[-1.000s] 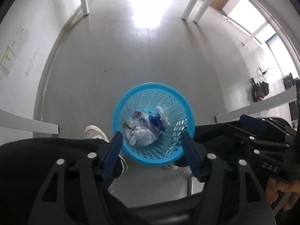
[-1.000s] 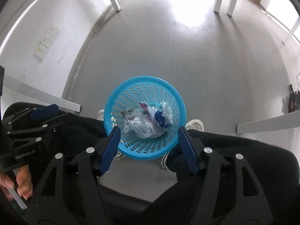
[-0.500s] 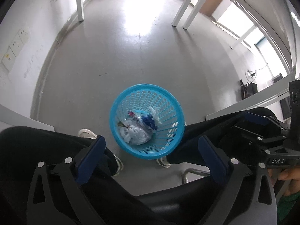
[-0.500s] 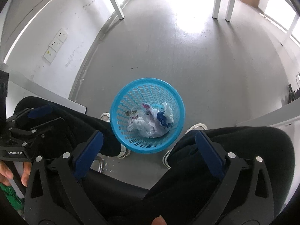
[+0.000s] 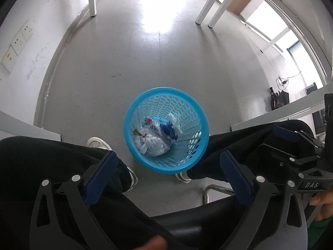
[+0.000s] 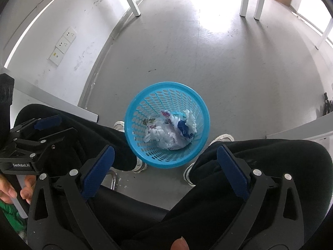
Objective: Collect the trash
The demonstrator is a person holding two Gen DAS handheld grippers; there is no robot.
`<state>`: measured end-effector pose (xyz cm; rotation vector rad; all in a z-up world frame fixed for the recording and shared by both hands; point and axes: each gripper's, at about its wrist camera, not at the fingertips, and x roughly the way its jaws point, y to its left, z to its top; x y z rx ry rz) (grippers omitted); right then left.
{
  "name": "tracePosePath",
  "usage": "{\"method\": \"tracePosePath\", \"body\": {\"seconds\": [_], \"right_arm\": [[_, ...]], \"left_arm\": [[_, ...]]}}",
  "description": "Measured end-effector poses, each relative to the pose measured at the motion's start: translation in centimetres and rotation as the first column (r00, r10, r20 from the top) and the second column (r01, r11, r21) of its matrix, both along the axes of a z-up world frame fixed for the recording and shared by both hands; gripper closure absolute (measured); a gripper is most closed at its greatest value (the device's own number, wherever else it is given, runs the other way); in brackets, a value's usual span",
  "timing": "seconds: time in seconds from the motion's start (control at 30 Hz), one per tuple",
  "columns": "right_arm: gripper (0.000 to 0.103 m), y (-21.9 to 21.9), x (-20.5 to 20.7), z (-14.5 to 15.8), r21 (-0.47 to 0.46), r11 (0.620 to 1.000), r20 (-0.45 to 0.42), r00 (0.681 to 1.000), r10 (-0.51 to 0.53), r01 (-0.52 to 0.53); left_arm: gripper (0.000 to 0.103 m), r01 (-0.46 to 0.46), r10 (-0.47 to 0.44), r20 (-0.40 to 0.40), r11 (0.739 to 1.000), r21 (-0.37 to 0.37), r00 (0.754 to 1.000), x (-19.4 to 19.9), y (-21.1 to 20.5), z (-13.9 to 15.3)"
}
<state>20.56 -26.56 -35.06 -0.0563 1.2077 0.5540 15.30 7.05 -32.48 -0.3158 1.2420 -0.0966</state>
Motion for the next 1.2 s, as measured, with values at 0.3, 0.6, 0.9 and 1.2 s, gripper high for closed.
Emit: {"method": "tracePosePath", "body": {"seconds": [0.3,0.6,0.9,1.2], "right_arm": [[0.009,0.24,-0.02,-0.17,0.004,1.0,-0.011,1.0,0.0,0.001],[0.009,0.27,0.04,-0.18,0.008,1.0,-0.012,1.0,-0.007,0.007],[0.009,-0.02,0.26,-0.2,0.017,1.0,-0.016,1.0,-0.015,0.015],[0.009,-0.21,0.47,-0.24,0.023,1.0,-0.021,1.0,-0.02,0.021]], "left_arm": [[0.006,-0.002,0.002,-0.009,1.0,-0.012,1.0,0.14,0.2,-0.19],[0.006,-0.008,0.008,-0.024,1.0,0.0,1.0,0.53,0.26,-0.41],[0.006,-0.012,0.013,-0.028,1.0,0.008,1.0,0.4,0.42,-0.61],[0.006,-0.012,0.013,-0.03,1.0,0.01,0.999,0.38,0.47,-0.67]]}}
